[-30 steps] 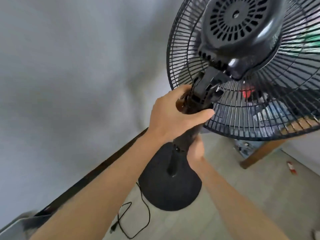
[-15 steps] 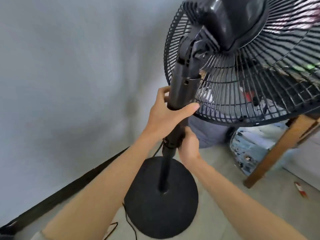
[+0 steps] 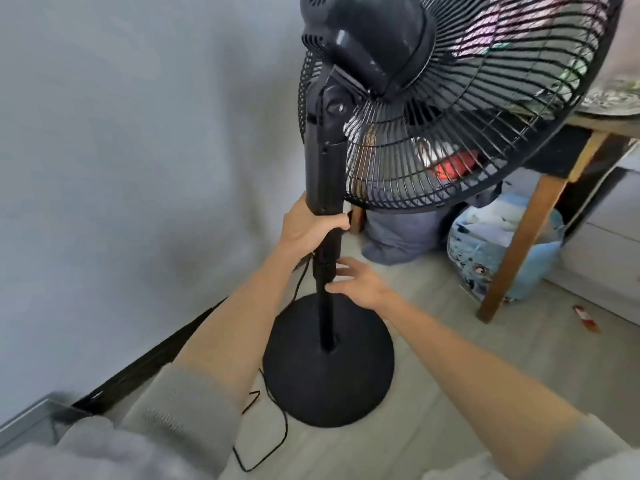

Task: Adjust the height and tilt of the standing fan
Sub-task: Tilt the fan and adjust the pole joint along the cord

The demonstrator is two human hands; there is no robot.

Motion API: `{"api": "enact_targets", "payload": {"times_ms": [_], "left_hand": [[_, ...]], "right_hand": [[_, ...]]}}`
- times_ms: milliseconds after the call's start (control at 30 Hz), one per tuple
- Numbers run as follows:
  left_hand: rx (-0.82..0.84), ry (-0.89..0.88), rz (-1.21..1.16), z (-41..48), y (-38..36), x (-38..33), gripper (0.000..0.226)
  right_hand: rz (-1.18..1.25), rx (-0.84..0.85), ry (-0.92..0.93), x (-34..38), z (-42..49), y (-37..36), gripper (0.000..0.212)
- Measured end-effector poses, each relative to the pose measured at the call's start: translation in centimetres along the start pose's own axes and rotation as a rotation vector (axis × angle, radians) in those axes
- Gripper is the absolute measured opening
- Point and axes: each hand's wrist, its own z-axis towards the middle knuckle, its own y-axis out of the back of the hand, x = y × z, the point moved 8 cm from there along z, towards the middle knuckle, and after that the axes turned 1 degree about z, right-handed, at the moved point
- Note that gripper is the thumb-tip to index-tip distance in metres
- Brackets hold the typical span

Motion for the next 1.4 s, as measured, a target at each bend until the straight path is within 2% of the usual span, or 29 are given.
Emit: {"api": "enact_targets", "payload": {"times_ms": [133,267,333,400,467,600,700,833,967,1033,1100,1133,1200,1267,1333,1400], "left_hand": [[-0.003,-0.014,-0.020,-0.6,0.2,0.4,0.047],[0.006,-0.013,-0.048,0.2,0.0,1.1,0.041],[0.031,0.001,-0.062,1.2,-0.3,1.5,0.038],[0.029,-0.015,-0.070,2.2,-0.4,1.7,0.037],[0.010,-0.042,-0.085,3.0,-0.5,2.0,0.036],[-0.047,-0.109,-0.147,3.1,-0.6,1.9,0.037],[-0.121,-0.182,-0.120,1.8,-0.6,1.7,0.045],[-0.140,-0.231,0.050,1.2,0.3,1.3,0.063],[-0.061,-0.176,0.023,2.5,0.3,1.4,0.058],[-0.030,-0.167,0.001,2.9,0.0,1.3,0.057],[0.011,-0.171,-0.005,3.1,-0.5,1.1,0.058],[0.007,-0.178,-0.013,3.0,-0.8,0.9,0.059],[-0.069,-0.206,-0.061,2.2,-1.3,0.3,0.062],[-0.168,-0.272,-0.105,1.1,-1.8,-0.8,0.067],[-0.193,-0.300,-0.121,1.0,-2.2,-1.5,0.062],[-0.154,-0.287,-0.101,1.6,-1.9,-1.6,0.056]], "right_hand": [[-0.006,0.070,0.061,0.5,0.1,-1.1,0.065],[0.040,0.088,0.042,0.9,2.2,-1.8,0.031],[0.147,0.109,0.032,1.2,3.5,-2.4,0.025],[0.220,0.097,0.097,1.6,4.7,-3.0,0.018],[0.290,-0.017,0.182,1.6,5.5,-3.4,0.018],[0.347,-0.511,0.252,0.1,4.3,-4.3,0.025],[0.402,-0.613,0.251,0.0,4.0,-4.8,0.032],[0.338,-0.504,0.190,0.0,4.9,-4.6,0.028],[0.267,-0.238,0.161,0.9,6.0,-3.8,0.014],[0.215,-0.040,0.168,1.5,6.7,-3.0,0.016],[0.211,0.005,0.182,1.7,6.6,-2.4,0.020],[0.232,-0.070,0.196,1.6,6.4,-2.3,0.022],[0.270,-0.334,0.211,0.6,5.1,-2.4,0.023],[0.330,-0.544,0.218,-0.5,3.7,-2.7,0.034],[0.379,-0.598,0.203,-0.8,3.7,-2.6,0.034],[0.330,-0.528,0.191,-0.5,4.6,-2.1,0.025]]}}
